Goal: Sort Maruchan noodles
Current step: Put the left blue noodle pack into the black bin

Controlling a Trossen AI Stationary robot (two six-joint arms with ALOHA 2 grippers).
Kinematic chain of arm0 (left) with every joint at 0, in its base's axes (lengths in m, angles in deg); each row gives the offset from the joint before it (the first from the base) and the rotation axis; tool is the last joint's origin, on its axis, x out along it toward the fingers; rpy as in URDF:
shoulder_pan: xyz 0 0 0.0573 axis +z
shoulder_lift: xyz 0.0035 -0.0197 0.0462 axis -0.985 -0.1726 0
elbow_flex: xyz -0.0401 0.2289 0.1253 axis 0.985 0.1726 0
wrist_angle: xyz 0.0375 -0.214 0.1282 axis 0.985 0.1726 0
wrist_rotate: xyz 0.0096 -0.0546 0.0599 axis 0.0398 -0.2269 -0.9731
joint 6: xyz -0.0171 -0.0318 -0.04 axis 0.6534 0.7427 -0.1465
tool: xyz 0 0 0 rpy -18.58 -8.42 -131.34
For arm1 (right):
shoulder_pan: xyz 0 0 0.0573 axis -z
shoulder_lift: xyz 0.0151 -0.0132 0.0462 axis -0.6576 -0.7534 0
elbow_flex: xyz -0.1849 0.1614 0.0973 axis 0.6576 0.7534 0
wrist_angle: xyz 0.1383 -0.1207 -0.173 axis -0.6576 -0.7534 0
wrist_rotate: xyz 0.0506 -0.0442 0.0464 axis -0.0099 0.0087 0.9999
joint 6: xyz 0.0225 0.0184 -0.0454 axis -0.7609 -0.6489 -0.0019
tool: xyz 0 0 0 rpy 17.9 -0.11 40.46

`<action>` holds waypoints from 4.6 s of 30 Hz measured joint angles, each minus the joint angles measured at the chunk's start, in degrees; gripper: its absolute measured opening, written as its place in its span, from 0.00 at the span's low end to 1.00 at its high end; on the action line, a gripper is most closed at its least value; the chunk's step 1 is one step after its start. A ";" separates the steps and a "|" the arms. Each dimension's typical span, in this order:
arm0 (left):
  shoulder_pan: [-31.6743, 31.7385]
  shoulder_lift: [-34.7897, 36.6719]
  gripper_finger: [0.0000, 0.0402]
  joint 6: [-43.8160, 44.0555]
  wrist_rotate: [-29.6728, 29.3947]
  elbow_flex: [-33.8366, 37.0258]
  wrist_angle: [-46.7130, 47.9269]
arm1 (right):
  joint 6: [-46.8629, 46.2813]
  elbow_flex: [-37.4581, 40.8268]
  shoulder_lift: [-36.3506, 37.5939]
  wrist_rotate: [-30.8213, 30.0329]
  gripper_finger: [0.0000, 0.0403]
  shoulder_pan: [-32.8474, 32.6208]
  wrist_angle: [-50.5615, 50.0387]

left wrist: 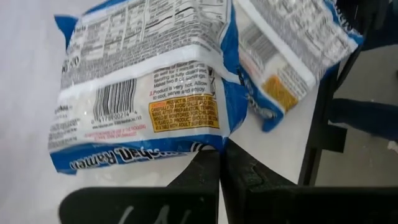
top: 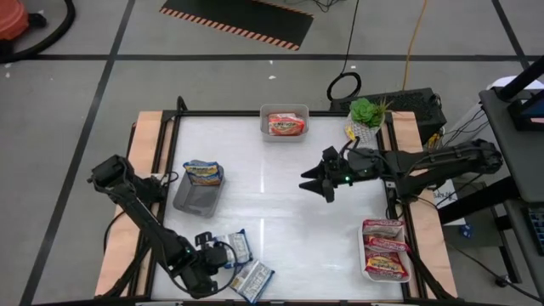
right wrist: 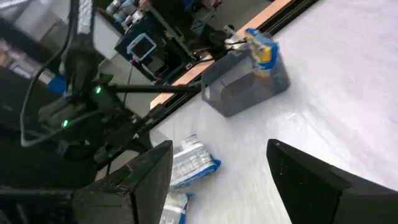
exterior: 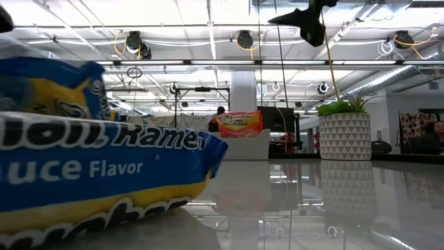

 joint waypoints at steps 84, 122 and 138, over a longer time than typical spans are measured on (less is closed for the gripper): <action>22.49 20.99 0.33 -14.97 -3.60 -5.02 -4.76 | 36.76 -9.44 -38.86 6.25 0.28 -8.38 37.89; 28.05 27.61 0.46 -70.01 -30.27 -13.05 -58.89 | 19.22 -9.46 -10.76 -5.84 0.29 3.76 66.87; 36.01 4.49 0.46 -64.21 -21.55 -12.96 -94.76 | 14.38 -9.46 -11.23 -10.04 0.30 5.57 76.64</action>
